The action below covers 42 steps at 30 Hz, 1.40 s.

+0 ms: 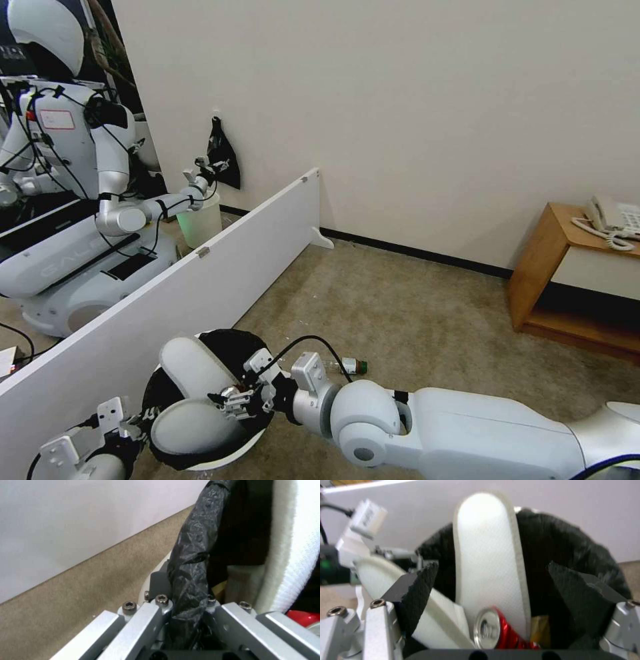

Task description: Pick up the trash bin and place the garbage on the floor into it.

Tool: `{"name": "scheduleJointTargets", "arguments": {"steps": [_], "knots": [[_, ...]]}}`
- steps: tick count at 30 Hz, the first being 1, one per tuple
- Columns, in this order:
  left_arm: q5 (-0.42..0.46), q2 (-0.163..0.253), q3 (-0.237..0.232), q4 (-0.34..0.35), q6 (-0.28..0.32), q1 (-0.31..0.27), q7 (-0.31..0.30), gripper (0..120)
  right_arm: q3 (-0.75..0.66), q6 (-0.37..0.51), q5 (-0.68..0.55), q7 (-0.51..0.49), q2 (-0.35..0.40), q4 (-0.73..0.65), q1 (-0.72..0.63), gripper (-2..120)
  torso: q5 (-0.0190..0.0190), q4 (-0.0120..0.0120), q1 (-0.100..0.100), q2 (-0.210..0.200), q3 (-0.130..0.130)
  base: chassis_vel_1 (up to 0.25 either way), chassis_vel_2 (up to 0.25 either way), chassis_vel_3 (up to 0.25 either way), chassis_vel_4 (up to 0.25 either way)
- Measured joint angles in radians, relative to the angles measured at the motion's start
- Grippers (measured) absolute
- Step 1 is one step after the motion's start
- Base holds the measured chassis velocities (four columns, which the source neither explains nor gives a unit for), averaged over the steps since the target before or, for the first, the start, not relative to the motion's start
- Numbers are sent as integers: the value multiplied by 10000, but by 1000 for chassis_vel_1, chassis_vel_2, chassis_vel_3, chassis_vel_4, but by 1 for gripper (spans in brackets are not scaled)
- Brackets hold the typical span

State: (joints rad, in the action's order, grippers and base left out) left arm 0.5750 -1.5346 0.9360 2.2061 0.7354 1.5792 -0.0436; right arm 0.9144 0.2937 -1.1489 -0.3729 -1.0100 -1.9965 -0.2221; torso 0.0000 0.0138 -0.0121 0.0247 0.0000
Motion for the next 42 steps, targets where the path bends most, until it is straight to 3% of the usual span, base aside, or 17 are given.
{"name": "scheduleJointTargets", "arguments": {"steps": [14, 26, 34, 42], "knots": [[7, 24, 66, -45, 0, -12, 9, 2, -1641, -856, 190, 345, 35, -453, -203, 86, 0, 0, 0, 0, 0, 0, 0, 0, 0], [58, 105, 207, 24, 1, 133, 8, 2, -3841, -1438, 140, 710, 401, -1094, -868, 100, 1, -1, 0, 0, 0, 0, 0, 0, 0], [179, 159, 425, 69, 1, 198, 2, 2, -5840, -1465, -147, 645, 1020, -1389, -1712, 100, 1, 0, 0, 0, 0, 0, 0, 0, 0], [289, 220, 723, 129, 1, 304, -5, 2, -7598, -854, -422, -76, 1787, -1136, -2914, 100, 1, -2, 0, 0, 0, 0, 0, 0, 0]]}}
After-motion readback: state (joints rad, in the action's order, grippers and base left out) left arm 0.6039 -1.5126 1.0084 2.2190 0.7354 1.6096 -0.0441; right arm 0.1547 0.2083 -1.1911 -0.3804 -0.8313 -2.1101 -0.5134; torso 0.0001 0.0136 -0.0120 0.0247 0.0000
